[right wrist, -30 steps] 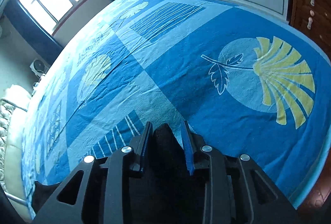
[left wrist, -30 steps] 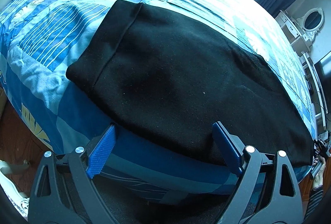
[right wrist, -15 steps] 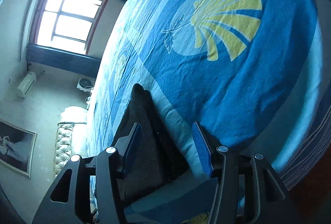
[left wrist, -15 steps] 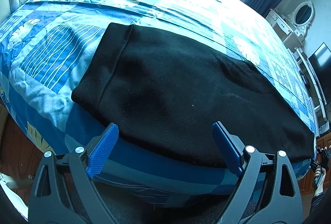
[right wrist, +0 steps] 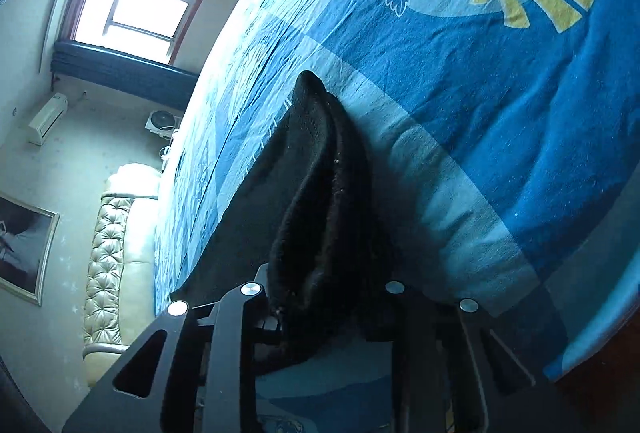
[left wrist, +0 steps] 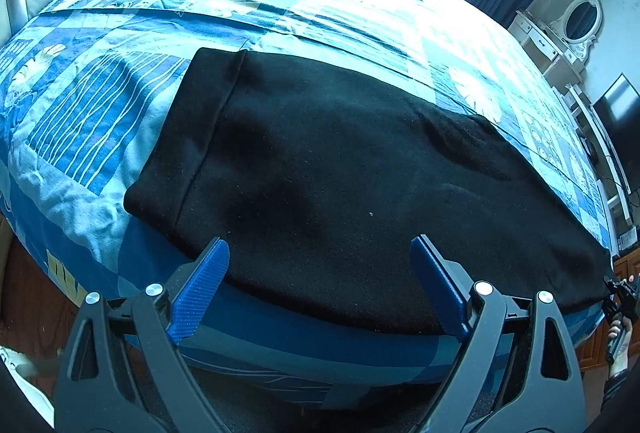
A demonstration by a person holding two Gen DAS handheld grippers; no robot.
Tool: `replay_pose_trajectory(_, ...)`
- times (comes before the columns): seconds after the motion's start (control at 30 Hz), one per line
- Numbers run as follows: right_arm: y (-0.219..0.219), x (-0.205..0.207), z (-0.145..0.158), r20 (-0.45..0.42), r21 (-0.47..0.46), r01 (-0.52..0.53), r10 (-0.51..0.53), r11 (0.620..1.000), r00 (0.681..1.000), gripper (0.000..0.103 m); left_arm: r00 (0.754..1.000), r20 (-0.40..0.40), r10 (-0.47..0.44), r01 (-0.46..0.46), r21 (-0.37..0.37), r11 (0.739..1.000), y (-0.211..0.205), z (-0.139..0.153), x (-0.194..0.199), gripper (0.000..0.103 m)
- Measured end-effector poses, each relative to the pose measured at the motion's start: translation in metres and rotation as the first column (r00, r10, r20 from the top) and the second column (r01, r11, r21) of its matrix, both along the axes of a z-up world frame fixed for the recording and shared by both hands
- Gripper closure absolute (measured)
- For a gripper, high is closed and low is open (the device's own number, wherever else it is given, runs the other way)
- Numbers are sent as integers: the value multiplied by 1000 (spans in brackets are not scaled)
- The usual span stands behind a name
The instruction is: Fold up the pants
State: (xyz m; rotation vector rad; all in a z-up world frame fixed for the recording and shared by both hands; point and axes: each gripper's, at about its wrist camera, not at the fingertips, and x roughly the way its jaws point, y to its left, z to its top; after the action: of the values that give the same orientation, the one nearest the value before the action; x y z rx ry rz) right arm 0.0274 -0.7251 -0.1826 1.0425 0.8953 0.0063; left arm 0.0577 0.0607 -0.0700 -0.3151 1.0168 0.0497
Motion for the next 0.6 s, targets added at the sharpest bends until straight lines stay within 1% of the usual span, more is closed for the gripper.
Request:
replay_pose_trajectory(0.07,11,1,12,35,1,38,-38,999,999,81,1000,-6,9,-9,-19,1000,5,-1,-1,11)
replay_pose_trajectory(0.13,25,4,30,79,-5,54,-53,999,995,82,1000,-3,11,-11,-31,999,9,0,-5,11)
replay_pose_trajectory(0.27,55,17,72,162,-28,39,-33,999,986,82,1000,4,8,-8,-18,1000,15,4,-13,11)
replay_pose_trajectory(0.4,102,36,116,228,-69,-26,41,997,973,82,1000,9,-2,2,-26,1000,17,7,-21,11)
replay_pose_trajectory(0.47,120,42,131,247,-101,-66,89,993,965,82,1000,18,-9,9,-28,1000,16,9,-25,11)
replay_pose_trajectory(0.6,171,55,150,249,-176,-147,188,973,950,82,999,19,-31,32,-30,999,9,11,-26,11)
